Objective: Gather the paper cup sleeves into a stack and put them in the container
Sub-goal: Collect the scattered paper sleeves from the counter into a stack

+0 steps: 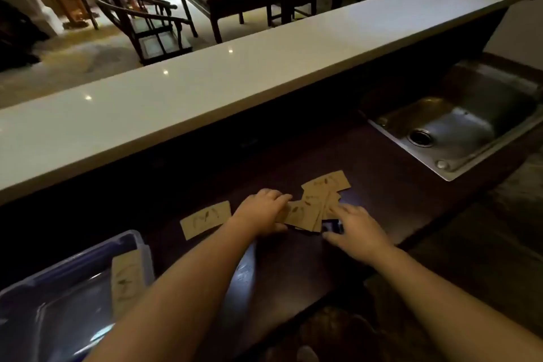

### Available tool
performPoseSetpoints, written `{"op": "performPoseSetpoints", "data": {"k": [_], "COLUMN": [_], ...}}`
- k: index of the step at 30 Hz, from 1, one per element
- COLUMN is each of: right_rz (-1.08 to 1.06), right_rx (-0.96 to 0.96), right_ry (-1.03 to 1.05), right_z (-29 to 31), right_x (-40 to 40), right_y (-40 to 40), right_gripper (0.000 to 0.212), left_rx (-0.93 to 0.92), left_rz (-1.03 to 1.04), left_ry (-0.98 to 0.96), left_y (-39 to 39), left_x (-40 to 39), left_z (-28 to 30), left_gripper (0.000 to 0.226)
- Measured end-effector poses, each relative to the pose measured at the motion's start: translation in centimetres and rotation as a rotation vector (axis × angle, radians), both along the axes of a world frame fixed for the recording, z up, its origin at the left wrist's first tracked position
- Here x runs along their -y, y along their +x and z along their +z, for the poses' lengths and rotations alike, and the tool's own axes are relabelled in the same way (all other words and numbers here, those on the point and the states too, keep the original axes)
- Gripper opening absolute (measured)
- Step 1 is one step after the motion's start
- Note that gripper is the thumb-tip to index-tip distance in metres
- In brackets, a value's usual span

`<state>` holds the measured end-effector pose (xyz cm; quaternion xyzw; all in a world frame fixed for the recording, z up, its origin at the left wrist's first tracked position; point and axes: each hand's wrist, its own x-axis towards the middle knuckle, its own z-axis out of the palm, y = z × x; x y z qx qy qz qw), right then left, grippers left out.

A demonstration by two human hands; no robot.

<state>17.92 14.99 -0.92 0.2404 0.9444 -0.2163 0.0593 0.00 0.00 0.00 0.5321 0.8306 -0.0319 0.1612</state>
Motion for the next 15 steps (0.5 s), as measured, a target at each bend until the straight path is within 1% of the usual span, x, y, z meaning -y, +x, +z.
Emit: {"op": "performPoseSetpoints", "data": {"k": [3, 5, 9, 15], "right_rz": [0.014, -0.008, -0.054, -0.123], "right_rx": [0.038, 0.046, 0.037, 0.004], "right_ry": [0.000, -0.017, -0.008, -0.066], "right_z": [-1.0, -1.4, -1.9, -2.1], "right_x": [-0.9, -1.4, -2.5, -3.4], "right_y": [-0.4, -0.8, -1.9, -3.9], "right_gripper": [0.063, 0.061, 0.055, 0.057], "left_rx": [-0.006, -0.020, -0.022, -0.027], "left_rz": [0.023, -0.003, -0.049, -0.056], "left_ry": [-0.048, -0.080, -0.132, -0.073], "left_y": [-0.3, -0.6, -0.8, -1.2], "left_x": [-1.5, -2.4, -3.4, -3.4], "left_z": [-1.1, -1.7, -2.8, -3.3], "left_gripper": [0.086, 0.086, 0.079, 0.078]}}
